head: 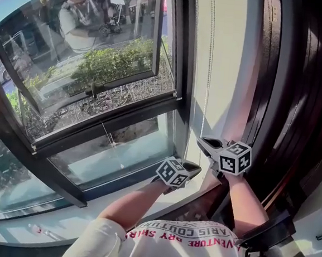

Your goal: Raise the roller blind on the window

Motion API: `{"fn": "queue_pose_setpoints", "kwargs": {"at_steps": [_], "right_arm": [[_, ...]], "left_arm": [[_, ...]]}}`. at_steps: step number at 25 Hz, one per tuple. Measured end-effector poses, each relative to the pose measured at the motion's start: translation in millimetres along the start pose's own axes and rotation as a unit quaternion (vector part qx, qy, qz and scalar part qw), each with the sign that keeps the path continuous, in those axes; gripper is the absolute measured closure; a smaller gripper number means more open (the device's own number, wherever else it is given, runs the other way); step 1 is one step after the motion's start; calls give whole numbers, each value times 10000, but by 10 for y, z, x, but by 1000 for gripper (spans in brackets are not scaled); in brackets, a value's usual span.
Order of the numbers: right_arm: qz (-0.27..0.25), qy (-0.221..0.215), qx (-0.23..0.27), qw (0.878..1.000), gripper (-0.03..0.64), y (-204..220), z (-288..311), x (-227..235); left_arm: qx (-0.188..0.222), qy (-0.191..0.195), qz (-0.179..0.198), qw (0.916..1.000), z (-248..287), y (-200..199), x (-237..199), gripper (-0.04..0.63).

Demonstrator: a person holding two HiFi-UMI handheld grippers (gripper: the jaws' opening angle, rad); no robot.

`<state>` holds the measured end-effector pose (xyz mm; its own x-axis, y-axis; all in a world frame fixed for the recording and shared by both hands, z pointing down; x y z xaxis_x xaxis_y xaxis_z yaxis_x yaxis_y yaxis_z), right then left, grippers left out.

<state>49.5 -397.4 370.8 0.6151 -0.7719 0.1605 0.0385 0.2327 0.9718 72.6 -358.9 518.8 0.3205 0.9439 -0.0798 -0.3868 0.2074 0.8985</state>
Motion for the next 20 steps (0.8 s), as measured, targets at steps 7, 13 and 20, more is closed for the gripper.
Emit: {"fn": "queue_pose_setpoints", "kwargs": {"at_steps": [7, 13, 20], "right_arm": [[-296, 291, 37, 9991, 604, -90, -60, 9], [-327, 413, -215, 9984, 509, 50, -161, -122], [-353, 593, -224, 9974, 451, 179, -378, -275]], "left_arm": [[218, -249, 302, 9990, -95, -88, -13, 550], [1181, -700, 30, 9905, -436, -427, 9, 445], [1717, -772, -92, 9821, -850, -632, 163, 445]]}}
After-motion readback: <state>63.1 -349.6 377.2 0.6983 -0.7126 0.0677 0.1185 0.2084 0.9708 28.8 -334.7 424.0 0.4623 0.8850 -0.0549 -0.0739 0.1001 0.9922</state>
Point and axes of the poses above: the fingertips, and each gripper's own axes: z forward along the fingers, x to its right, y out of its underside, the point moved 1 cm from there along -z, backward along the fingers, and after that the axes turned 4 degrees about z, right-handed, at the moved point
